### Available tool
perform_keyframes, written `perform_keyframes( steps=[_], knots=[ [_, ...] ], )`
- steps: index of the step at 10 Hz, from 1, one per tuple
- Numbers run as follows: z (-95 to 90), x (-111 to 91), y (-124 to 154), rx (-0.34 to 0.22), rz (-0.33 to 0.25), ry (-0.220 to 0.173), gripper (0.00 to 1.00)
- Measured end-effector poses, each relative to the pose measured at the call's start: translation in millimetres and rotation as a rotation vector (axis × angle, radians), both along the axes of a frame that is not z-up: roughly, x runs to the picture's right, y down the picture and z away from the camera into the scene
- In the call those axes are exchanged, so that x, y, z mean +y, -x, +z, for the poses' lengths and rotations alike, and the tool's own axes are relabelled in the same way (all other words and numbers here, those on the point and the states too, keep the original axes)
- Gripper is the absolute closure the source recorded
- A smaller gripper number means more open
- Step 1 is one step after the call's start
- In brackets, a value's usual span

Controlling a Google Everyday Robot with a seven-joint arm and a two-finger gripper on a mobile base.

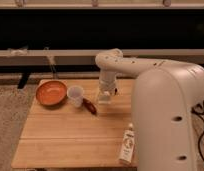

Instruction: Place the white sponge in the ceramic cup

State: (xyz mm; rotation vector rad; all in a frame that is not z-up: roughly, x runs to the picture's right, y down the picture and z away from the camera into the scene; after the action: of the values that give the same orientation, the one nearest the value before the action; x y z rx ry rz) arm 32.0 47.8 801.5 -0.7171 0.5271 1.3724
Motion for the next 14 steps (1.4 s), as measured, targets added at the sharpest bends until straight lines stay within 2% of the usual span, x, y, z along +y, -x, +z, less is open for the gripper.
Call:
perform_keyframes(
  steps=[2,4,5,7,9,10,14],
  knots=[
    [-51.5,-23,15,-0.119,-0.034,-0.043,1.00],
    [-89.0,-46,25,-0.205,-0.053,-0.101,1.00],
    [-105.4,-60,35,-0.250,-0.063,-0.134,1.00],
    [-116.6,-79,53,-0.315,-0.071,-0.192,1.00],
    [-108.3,-91,70,-0.361,-0.064,-0.239,1.00],
    [-96.6,-95,80,-0.383,-0.058,-0.258,1.00],
    [-21.1,-76,122,-0.446,-0.054,-0.295,1.00]
  ],
)
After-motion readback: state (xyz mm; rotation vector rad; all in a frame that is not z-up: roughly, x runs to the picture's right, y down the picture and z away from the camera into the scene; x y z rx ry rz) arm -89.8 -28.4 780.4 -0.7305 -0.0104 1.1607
